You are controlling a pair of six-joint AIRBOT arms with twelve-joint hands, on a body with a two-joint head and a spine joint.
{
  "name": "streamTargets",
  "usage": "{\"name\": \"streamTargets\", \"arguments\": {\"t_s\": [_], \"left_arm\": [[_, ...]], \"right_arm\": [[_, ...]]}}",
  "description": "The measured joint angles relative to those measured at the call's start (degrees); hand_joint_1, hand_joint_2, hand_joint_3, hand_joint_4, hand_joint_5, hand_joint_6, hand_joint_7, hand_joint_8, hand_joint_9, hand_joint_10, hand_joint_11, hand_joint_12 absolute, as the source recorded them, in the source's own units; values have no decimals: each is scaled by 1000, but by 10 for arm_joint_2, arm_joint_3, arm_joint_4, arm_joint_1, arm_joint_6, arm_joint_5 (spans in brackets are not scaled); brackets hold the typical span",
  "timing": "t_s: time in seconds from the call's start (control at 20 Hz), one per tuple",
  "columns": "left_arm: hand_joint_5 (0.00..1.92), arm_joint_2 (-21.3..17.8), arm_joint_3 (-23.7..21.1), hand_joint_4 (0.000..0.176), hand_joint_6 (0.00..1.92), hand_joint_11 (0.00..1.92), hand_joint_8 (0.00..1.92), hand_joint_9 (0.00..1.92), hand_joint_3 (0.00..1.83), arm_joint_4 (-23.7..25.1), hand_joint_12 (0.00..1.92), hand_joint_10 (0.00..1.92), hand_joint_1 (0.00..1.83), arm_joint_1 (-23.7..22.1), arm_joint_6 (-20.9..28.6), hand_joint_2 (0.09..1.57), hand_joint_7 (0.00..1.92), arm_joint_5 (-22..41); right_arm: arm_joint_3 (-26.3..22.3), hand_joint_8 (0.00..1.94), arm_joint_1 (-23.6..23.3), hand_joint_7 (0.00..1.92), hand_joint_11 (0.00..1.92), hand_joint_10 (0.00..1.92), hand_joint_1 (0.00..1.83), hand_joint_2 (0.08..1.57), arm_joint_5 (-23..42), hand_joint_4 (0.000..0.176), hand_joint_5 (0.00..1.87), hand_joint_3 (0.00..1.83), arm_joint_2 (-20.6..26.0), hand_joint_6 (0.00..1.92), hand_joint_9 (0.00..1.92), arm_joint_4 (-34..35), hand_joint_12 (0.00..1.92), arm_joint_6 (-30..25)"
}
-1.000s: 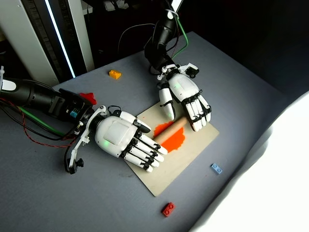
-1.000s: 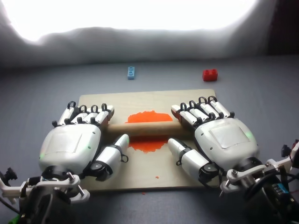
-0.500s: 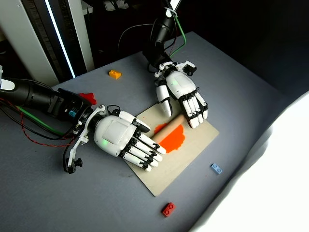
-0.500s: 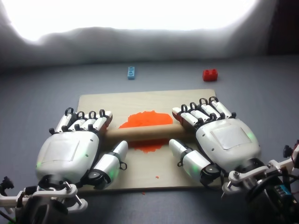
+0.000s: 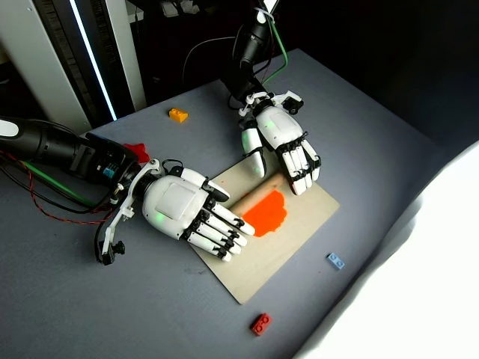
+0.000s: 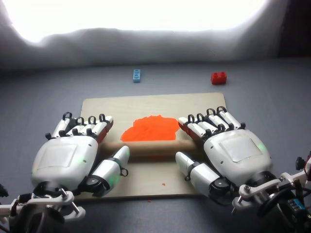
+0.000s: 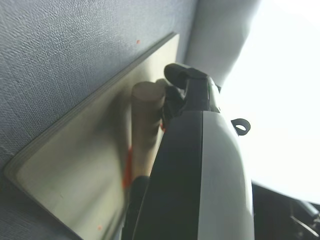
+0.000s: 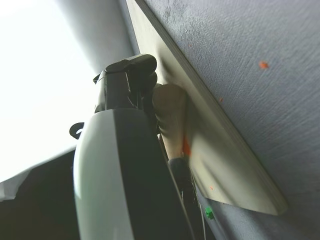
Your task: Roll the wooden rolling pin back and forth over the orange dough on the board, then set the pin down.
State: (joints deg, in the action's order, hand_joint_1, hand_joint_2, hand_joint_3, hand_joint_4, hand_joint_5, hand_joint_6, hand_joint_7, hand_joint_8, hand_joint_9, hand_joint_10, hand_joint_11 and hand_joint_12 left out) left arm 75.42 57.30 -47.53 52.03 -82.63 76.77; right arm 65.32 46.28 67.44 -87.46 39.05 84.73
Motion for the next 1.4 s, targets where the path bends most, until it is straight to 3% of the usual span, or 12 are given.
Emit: {"name": "streamTargets", "arguments": {"t_s": [0.45,1.4], "left_arm": [[322,-6,-16,0,2,0,4,352,0,0,696,6,0,8,4,1454,403,0],[330,-17,-27,0,5,0,3,354,0,-1,739,7,0,11,19,1463,408,-2]], "right_arm": [[-14,8,5,415,0,665,0,1455,4,0,325,0,9,33,111,-5,1009,4],[-27,4,15,417,0,648,0,1439,9,0,338,0,15,40,129,-13,1076,7]]}}
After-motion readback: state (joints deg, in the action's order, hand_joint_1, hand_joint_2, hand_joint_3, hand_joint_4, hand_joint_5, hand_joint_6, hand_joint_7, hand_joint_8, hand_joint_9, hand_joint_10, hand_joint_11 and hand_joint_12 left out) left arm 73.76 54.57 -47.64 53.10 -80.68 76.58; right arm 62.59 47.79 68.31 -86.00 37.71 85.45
